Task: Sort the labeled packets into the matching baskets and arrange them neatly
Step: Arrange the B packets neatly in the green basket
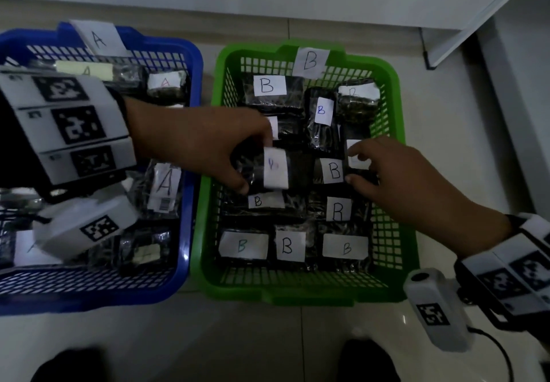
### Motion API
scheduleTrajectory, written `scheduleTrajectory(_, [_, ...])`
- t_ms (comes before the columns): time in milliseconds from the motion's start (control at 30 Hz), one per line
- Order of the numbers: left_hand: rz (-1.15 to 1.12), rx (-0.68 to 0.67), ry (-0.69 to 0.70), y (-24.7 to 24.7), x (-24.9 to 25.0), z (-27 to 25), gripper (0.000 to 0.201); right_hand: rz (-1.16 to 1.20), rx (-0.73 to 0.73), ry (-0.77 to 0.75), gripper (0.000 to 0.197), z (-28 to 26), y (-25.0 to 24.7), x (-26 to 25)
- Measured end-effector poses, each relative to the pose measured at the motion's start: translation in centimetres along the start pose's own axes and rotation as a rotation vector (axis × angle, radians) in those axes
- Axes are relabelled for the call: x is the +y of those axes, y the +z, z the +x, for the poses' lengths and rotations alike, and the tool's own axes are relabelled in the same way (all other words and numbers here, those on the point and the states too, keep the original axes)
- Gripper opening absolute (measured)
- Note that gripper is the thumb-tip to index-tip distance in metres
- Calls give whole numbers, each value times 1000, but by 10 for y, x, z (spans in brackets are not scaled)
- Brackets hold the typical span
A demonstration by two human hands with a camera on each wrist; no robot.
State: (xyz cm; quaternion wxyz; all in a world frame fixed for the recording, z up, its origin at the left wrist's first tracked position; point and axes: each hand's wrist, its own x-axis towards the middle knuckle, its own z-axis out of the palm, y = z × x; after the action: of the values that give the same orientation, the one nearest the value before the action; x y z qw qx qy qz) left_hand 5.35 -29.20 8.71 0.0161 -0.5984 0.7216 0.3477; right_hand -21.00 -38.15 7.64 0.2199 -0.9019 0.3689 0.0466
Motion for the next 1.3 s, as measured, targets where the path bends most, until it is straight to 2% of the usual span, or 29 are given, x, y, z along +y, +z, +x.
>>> scheduleTrajectory(67, [-13,-57,31,17,10,-7,63,103,-44,-10,45,-2,-1,-5])
scheduleTrajectory(100, [-33,-37,49,27,16,-11,63,177,-86,-19,52,-3,-1,-8])
scheduleTrajectory(167, [-100,56,80,43,27,-13,62,288,-202,-47,68,-5,1,-14])
scheduleTrajectory(233, [-86,151,107,51,32,-11,61,283,-278,-106,78,-7,7,-17])
scheduleTrajectory(367, [191,258,65,44,17,-2,63,250,-211,-112,68,-8,15,-17])
scheduleTrajectory(500, [405,240,-63,33,-1,2,71,262,-114,-4,54,-6,10,-11])
scheduleTrajectory(633, [513,201,-75,35,3,4,67,246,-85,18,43,-3,9,-8])
scheduleTrajectory(800, [547,103,-121,30,4,11,60,220,-113,0,39,-6,14,-7])
scheduleTrajectory(933, [559,140,-103,29,5,8,61,127,-83,1,40,-7,12,0])
scheduleTrajectory(1000, [580,124,-118,29,9,4,70,91,-64,9,42,-6,9,6])
scheduleTrajectory(1067, [561,123,-141,30,13,1,92,67,-71,13,46,-5,6,10])
scheduleTrajectory(1100, [544,149,-129,31,17,-1,99,40,-104,9,49,-5,6,12])
scheduleTrajectory(1167, [531,193,-1,36,24,-7,94,-53,-214,-28,53,-6,7,10])
scheduleTrajectory(1233, [621,130,133,45,25,-13,83,-141,-295,-65,53,-8,10,5])
scheduleTrajectory(1300, [656,57,175,58,24,-16,74,-180,-360,-76,50,-12,13,-3])
